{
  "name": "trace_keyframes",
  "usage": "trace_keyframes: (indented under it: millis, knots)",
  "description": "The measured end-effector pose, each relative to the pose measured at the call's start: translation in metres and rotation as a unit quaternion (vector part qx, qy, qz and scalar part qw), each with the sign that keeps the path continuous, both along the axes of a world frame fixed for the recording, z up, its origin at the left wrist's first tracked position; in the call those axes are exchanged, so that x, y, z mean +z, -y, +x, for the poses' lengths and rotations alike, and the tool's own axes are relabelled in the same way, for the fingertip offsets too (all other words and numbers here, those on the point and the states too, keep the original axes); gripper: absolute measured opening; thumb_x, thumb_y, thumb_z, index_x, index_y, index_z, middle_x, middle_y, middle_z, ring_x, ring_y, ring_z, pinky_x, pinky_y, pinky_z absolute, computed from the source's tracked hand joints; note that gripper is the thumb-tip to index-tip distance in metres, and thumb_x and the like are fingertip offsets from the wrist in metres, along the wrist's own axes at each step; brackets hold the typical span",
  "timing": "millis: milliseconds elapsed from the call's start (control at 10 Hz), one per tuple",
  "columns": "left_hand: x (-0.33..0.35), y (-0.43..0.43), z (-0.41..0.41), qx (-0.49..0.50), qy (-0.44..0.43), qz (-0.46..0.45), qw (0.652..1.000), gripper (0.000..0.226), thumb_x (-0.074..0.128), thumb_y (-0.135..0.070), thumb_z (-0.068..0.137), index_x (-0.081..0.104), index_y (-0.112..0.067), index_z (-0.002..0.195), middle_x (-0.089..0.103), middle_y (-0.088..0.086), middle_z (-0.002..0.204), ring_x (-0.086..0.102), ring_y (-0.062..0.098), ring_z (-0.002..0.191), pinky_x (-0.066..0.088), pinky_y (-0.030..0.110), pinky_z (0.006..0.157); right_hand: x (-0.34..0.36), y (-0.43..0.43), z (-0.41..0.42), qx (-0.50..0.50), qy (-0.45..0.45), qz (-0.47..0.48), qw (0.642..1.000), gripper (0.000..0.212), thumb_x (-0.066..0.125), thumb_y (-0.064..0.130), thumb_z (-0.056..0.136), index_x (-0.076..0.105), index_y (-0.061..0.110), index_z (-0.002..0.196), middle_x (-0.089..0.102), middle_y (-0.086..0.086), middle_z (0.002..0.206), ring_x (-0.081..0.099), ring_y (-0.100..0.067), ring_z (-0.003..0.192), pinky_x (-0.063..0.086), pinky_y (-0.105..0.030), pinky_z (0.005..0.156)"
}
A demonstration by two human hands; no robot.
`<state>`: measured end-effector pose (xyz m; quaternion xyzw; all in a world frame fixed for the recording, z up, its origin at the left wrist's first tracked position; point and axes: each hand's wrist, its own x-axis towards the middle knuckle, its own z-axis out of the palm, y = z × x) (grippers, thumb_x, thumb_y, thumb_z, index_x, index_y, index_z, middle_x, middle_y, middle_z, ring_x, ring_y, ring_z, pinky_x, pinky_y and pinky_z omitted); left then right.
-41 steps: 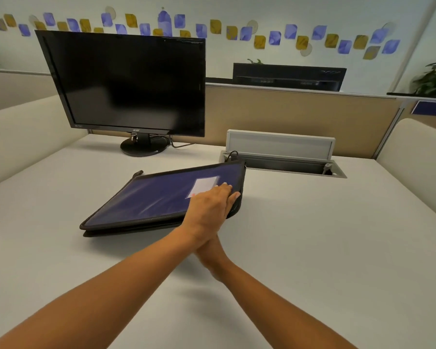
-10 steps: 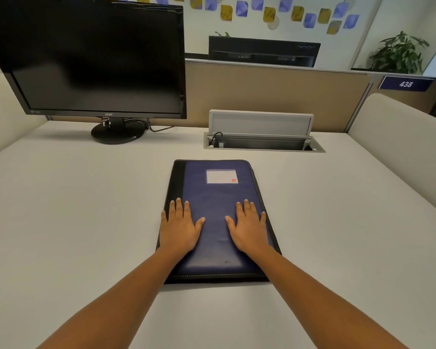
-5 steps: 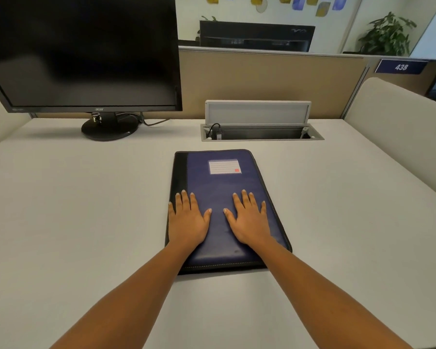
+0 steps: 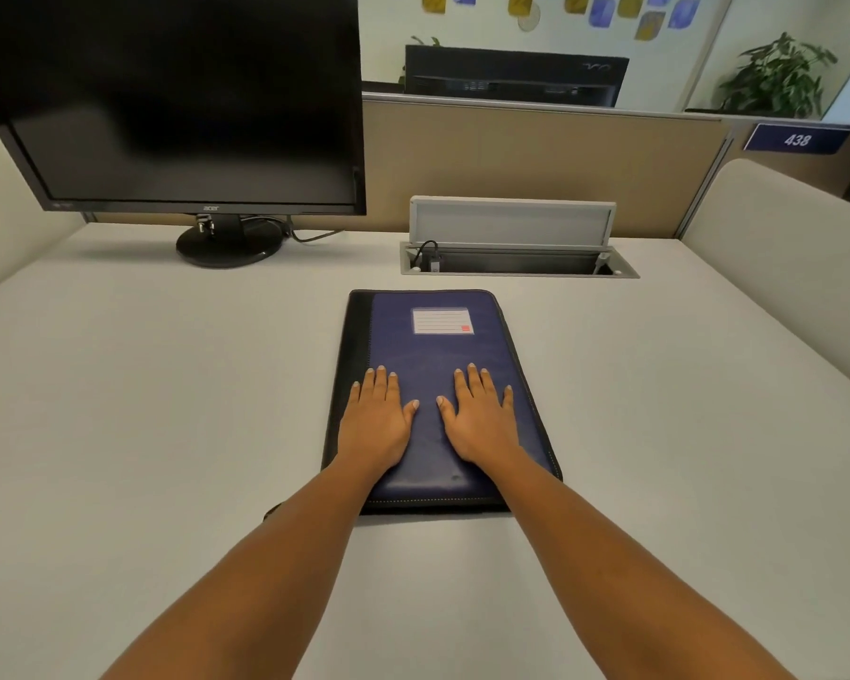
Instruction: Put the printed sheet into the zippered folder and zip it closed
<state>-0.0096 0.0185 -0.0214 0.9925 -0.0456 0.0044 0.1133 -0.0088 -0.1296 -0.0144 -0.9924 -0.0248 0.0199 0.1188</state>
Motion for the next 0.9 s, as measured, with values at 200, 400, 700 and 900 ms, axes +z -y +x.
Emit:
trace_keyframes:
  millis: [200, 400, 700, 900]
  knots:
    - [-0.001, 0.005, -0.004, -0.012, -0.012, 0.008, 1.0, 0.061, 0.016, -0.045, 0.097, 0.003, -0.011, 0.146, 0.004, 0.008, 0.157, 0.001, 0.022, 0.144, -0.001, 0.036, 0.116, 0.003, -0.012, -0.002, 0.048, -0.01, 0.001, 0.999, 0.054, 0.016, 0.036, 0.099, 0.003, 0.012, 0.145, 0.001, -0.006, 0.157, -0.003, -0.02, 0.144, -0.001, -0.046, 0.116]
    - [-0.001, 0.007, -0.007, -0.01, -0.016, 0.011, 1.0, 0.061, 0.017, -0.044, 0.098, 0.003, -0.01, 0.146, 0.003, 0.009, 0.157, 0.0, 0.022, 0.144, 0.0, 0.035, 0.116, 0.001, -0.011, -0.002, 0.05, -0.005, 0.008, 0.999, 0.054, 0.017, 0.036, 0.099, 0.004, 0.012, 0.145, 0.003, -0.006, 0.157, -0.001, -0.02, 0.145, -0.001, -0.045, 0.116]
    - [0.003, 0.008, -0.007, -0.007, -0.022, 0.014, 1.0, 0.061, 0.016, -0.044, 0.098, 0.0, -0.011, 0.146, 0.0, 0.008, 0.157, -0.004, 0.021, 0.144, -0.003, 0.036, 0.116, 0.001, -0.011, 0.0, 0.05, -0.003, 0.014, 0.999, 0.055, 0.017, 0.037, 0.098, 0.002, 0.011, 0.145, 0.001, -0.006, 0.157, -0.002, -0.02, 0.145, -0.002, -0.043, 0.116]
    - [0.028, 0.008, 0.003, -0.009, 0.053, 0.032, 0.998, 0.063, 0.014, -0.046, 0.097, -0.007, -0.012, 0.145, -0.01, 0.007, 0.156, -0.013, 0.02, 0.143, -0.008, 0.035, 0.115, 0.022, -0.01, 0.01, 0.069, 0.087, 0.027, 0.994, 0.057, 0.017, 0.038, 0.098, -0.005, 0.013, 0.144, -0.005, -0.005, 0.157, -0.008, -0.019, 0.144, -0.007, -0.039, 0.115]
